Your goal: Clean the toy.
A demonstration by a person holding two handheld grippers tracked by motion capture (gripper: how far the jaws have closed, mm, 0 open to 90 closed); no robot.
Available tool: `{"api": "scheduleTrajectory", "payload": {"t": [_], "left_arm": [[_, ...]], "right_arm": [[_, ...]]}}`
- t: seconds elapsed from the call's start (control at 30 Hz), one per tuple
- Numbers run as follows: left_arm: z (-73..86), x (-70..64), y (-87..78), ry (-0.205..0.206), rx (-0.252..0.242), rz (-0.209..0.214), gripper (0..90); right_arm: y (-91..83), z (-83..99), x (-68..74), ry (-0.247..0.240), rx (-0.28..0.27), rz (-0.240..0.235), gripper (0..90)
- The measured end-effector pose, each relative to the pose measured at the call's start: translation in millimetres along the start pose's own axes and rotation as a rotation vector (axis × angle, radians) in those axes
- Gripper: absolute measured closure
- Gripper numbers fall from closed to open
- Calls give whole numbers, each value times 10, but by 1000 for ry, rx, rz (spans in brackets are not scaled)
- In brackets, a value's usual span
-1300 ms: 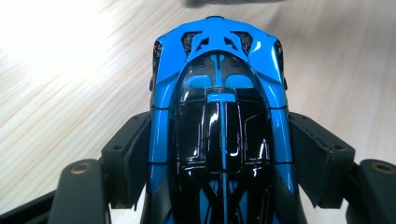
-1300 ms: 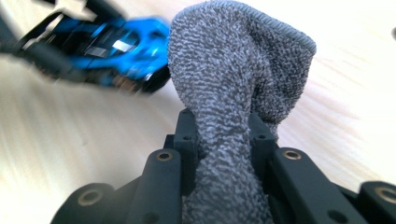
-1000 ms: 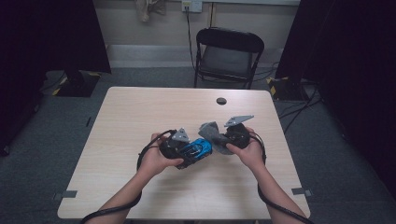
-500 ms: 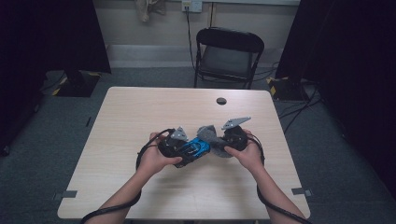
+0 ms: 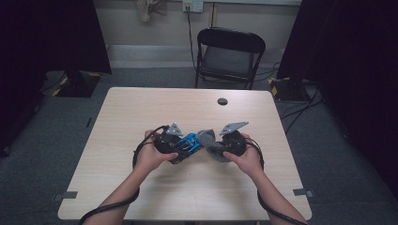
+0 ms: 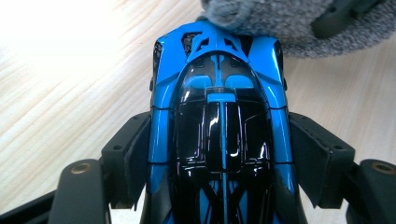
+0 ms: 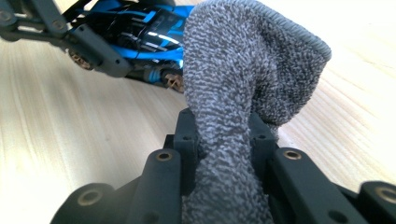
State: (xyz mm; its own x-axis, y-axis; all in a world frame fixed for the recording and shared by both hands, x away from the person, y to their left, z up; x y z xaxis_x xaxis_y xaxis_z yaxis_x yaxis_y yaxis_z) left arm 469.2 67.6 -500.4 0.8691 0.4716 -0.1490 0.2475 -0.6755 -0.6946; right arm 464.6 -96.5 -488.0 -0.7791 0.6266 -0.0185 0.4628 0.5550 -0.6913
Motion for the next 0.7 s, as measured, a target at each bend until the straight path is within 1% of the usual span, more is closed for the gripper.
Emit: {"api": "scheduleTrajectory", "payload": {"t": [0.17, 0.2, 0.23, 0.27, 0.3, 0.33, 0.43, 0.47, 0.57, 0.6, 0.63, 0.67, 0.7], "left_arm": [[7, 58, -28, 0, 3, -21, 283], [10, 100, -53, -2, 6, -38, 283], [10, 100, -53, -2, 6, -38, 282], [9, 122, -66, -12, 2, -41, 283], [5, 139, -78, -20, -5, -39, 283], [-9, 174, -106, -28, -18, -48, 283], [-34, 195, -136, -24, -23, -56, 283], [-70, 196, -163, -22, -26, -58, 282], [-118, 199, -191, -12, -27, -63, 283], [-184, 183, -210, -7, -35, -60, 283], [-184, 183, -210, -7, -35, -60, 283], [-270, 153, -226, 1, -44, -58, 283], [-317, 133, -230, 8, -50, -53, 283]], "right_arm": [[3, 27, 42, -6, 2, -10, 721], [0, 51, 66, -11, 4, -16, 721], [0, 51, 66, -11, 4, -16, 721], [1, 88, 105, -22, 10, -28, 721], [1, 88, 105, -22, 10, -28, 721], [2, 126, 145, -31, 17, -39, 722], [7, 158, 179, -41, 24, -45, 722], [12, 180, 205, -52, 29, -47, 721], [18, 186, 230, -57, 27, -54, 721], [32, 188, 256, -70, 29, -53, 722], [32, 188, 256, -70, 29, -53, 722], [56, 181, 307, -83, 32, -63, 722], [70, 173, 332, -94, 31, -62, 722]]}}
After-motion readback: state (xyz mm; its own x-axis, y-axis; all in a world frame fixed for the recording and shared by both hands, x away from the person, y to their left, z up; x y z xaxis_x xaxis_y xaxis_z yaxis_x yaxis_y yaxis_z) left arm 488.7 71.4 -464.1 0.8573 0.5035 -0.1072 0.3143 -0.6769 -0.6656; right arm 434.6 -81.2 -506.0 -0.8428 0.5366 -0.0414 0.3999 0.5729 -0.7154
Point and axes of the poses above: each handheld gripper's, and its own axes: y roughly forward along the jaws, z roughly out of its underside, x roughly to its left, the point moved 8 cm from there along y, roughly forward along the jaws, and after that the axes turned 8 degrees about z, right-handed, at the moved point
